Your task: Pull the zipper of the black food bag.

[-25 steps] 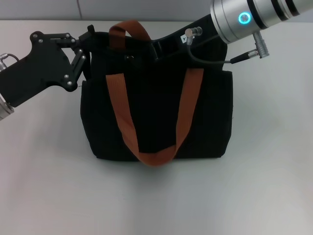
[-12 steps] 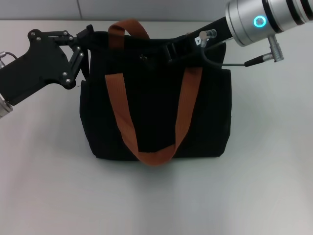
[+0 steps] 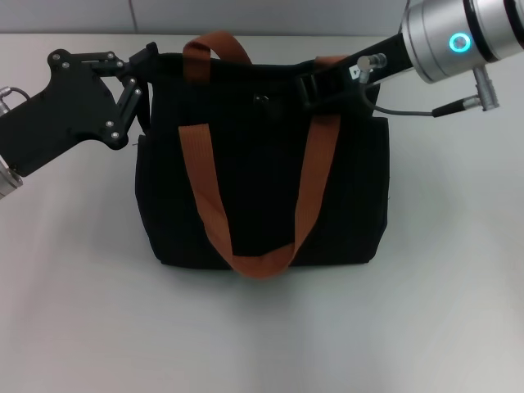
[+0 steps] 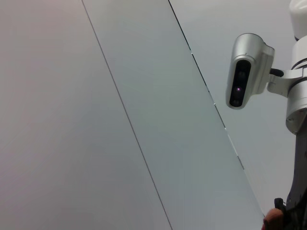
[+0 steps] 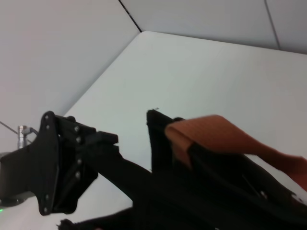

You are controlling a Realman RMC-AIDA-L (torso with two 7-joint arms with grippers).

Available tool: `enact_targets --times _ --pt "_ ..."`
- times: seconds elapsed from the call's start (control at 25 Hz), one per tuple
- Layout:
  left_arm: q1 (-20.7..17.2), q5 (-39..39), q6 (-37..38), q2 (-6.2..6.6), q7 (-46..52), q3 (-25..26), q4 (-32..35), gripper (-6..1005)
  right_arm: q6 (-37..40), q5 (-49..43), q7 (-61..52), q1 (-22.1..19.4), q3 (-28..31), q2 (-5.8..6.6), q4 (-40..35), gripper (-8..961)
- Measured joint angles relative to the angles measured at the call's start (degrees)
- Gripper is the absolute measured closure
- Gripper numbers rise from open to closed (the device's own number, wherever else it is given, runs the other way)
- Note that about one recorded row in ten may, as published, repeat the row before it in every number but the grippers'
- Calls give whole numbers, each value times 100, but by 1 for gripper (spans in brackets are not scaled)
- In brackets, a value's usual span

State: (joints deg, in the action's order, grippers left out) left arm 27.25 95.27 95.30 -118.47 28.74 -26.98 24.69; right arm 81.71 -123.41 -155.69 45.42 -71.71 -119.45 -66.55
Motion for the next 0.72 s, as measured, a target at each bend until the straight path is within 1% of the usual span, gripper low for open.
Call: enact_targets --times 0.32,0.6,0.72 --pt "0 0 -2 -1 0 1 1 972 122 -180 -146 -311 42 0 -406 953" --pt "9 -25 -5 -1 0 1 1 972 321 -376 -238 -645 337 1 -877 954" --pt "14 -41 -5 0 0 1 1 972 376 -397 -245 -718 424 1 -973 953"
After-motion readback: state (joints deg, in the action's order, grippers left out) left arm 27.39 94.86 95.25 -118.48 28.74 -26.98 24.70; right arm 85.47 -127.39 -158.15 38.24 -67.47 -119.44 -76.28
